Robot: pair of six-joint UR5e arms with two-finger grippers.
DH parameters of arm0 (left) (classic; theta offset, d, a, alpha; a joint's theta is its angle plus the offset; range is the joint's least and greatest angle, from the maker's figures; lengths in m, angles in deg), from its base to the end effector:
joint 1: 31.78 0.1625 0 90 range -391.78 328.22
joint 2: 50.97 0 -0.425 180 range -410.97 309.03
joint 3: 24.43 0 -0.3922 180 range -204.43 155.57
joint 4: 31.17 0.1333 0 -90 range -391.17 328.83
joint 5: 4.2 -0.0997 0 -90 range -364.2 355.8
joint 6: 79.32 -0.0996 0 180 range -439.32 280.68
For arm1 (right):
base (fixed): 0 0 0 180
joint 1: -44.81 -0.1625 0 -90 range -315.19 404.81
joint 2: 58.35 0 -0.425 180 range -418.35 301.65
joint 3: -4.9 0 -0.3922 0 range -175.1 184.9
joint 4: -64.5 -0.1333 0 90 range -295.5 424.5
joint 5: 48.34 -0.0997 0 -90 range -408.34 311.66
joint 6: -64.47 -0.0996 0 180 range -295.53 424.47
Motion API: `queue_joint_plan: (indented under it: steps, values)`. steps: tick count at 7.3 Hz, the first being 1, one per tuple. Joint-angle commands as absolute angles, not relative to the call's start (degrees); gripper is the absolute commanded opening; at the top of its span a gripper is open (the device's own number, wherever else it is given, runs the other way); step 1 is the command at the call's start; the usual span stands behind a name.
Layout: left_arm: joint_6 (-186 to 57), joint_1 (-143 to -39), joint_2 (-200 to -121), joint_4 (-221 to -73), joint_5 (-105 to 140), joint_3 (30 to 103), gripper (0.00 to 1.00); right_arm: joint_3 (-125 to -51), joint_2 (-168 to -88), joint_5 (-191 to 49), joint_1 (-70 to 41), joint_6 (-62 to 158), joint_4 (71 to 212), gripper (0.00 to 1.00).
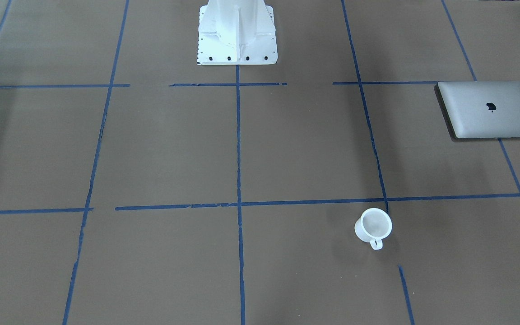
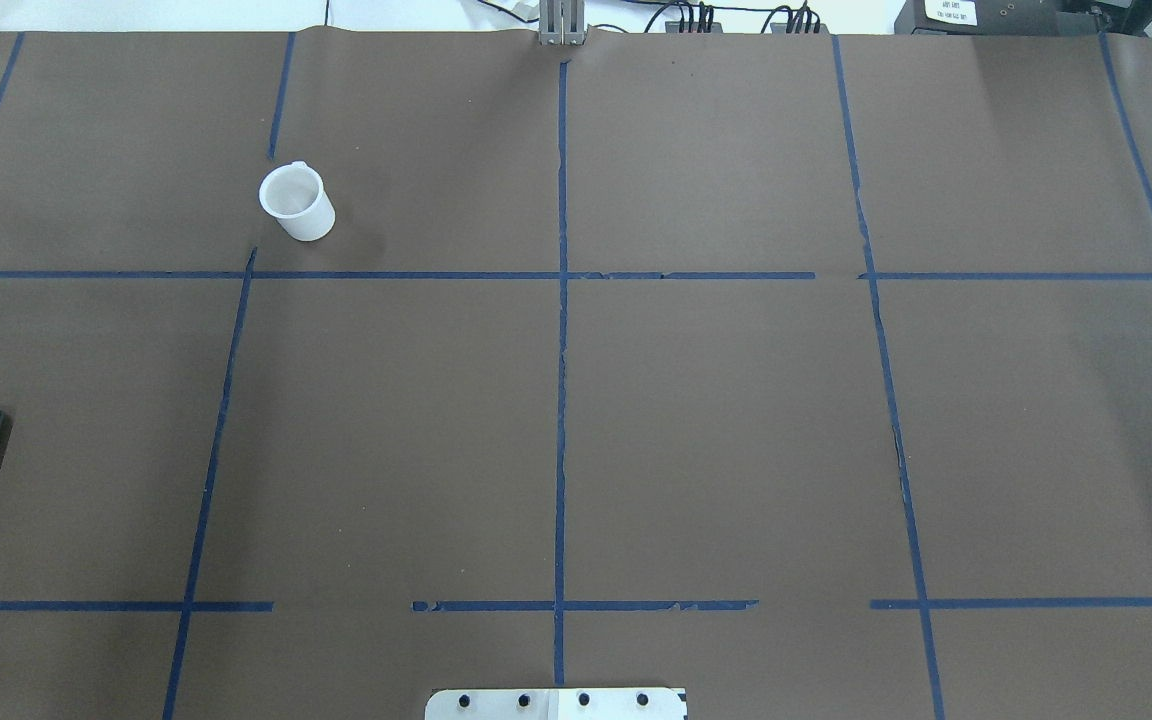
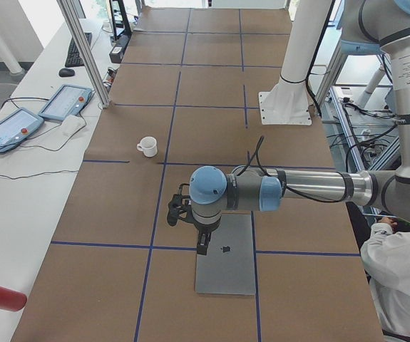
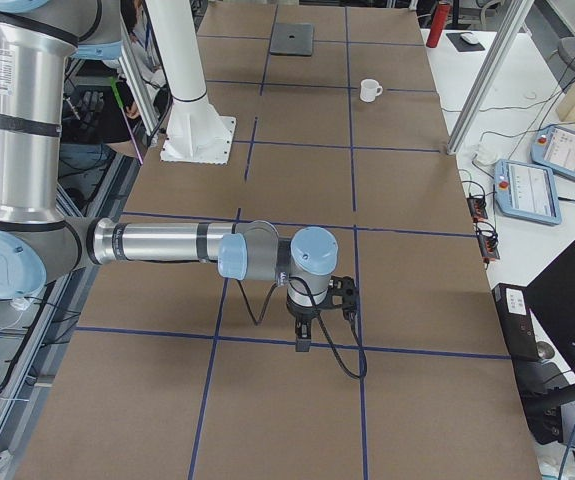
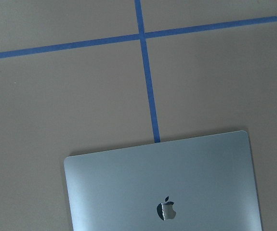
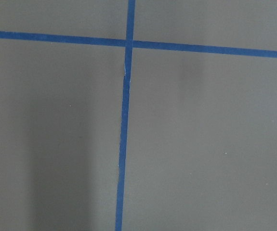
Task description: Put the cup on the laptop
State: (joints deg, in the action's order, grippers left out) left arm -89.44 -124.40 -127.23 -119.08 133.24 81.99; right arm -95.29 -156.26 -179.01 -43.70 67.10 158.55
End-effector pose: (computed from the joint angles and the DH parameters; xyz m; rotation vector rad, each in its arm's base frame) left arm -0.0778 -0.3881 0.6233 0.1016 0.8224 0.1276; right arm 0.0572 -0.4324 0.6464 -0.0225 -0.7101 -0.0579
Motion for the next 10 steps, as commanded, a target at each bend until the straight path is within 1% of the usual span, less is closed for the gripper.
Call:
queue_joint_plan:
  steps: [1, 3, 4, 5, 7, 10]
  values:
    - [-89.51, -124.33, -127.61, -119.93, 133.61, 84.02, 1.0, -95.29, -156.26, -179.04, -43.7, 67.11, 158.55, 1.0]
    - [-88.56, -123.89, -128.31, -127.02, 139.72, 83.5, 1.0, -95.29, -156.26, -178.95, -43.7, 67.11, 158.55, 1.0]
    - [-83.59, -121.37, -133.88, -126.97, 139.42, 82.45, 1.0, -95.29, -156.26, -179.04, -43.7, 67.11, 158.55, 1.0]
    - [-78.66, -116.29, -138.38, -126.71, 139.33, 81.57, 1.0, -95.29, -156.26, -179.04, -43.7, 67.11, 158.46, 1.0]
    - [-67.5, -109.07, -153.2, -126.71, 136.62, 72.13, 1.0, -95.29, -156.26, -178.95, -43.7, 67.11, 158.55, 1.0]
    - [-58.35, -100.37, -170.1, -126.88, 128.0, 56.13, 1.0, -95.29, -156.26, -179.04, -43.7, 67.11, 158.55, 1.0]
